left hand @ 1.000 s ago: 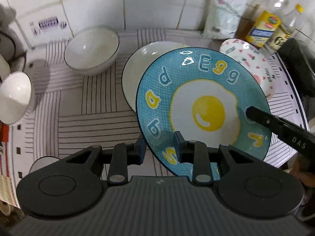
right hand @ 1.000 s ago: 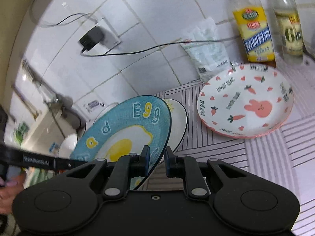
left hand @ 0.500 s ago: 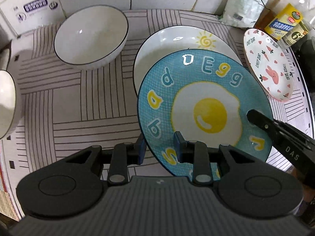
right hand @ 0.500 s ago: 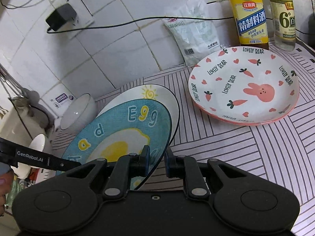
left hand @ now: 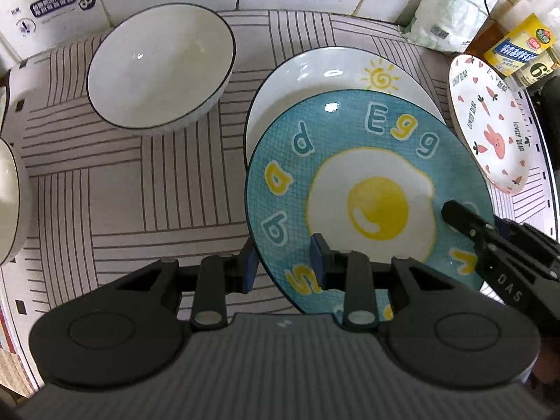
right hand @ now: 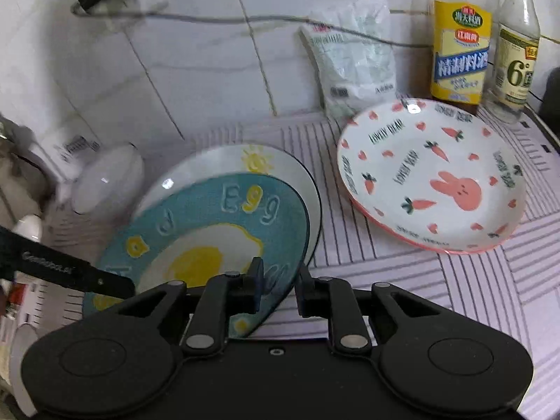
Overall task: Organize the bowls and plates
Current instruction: 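Carry the egg plate over the sun plate and lower it on top, then open both grippers and withdraw from the stacked plates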
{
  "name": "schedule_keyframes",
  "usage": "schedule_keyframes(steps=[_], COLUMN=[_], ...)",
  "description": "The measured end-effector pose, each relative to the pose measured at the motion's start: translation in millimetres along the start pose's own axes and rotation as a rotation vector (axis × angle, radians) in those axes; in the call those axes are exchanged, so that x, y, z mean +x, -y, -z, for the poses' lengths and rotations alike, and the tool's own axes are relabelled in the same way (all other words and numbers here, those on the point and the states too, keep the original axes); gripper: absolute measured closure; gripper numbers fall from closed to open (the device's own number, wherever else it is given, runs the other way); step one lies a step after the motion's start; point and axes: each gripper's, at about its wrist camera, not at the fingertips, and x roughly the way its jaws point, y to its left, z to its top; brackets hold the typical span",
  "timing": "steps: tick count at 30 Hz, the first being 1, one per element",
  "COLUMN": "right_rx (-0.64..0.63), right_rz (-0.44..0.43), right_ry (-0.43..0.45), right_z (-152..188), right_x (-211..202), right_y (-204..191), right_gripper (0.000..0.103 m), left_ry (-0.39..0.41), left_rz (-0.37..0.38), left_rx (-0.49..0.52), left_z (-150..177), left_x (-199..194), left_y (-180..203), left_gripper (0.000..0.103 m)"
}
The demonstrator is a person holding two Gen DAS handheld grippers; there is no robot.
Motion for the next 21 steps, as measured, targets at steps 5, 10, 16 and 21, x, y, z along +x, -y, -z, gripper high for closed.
schedule_keyframes(steps=[5, 10, 16, 21], right_rx=[-0.055, -0.031, -0.032, -0.010], right_rz=[0.091, 0.104, 0.118, 0.124], right_ry=[-0.002, -0.004, 0.008, 0.046], right_z=[-4.6, -5.0, -2.5, 4.2], right_x=[2.6, 9.4, 16.8, 22.1], right_y=[-17.8, -15.8, -14.3, -10.9], right_gripper=[0.073, 0.072, 0.068, 0.067], left_ry=[-0.039, -0.042, -0.046, -0.029], left_rz=[0.031, 0.017, -0.027, -0.045], left_rx=[-0.025, -0.009, 0.065, 0.087], left_z=[-5.6, -5.8, -5.5, -7.2], left_x=[5.8, 7.2, 7.5, 7.5], left_y=[-7.0, -2.5, 7.9, 10.6], left_gripper=[0.073, 0.073, 0.072, 0.072])
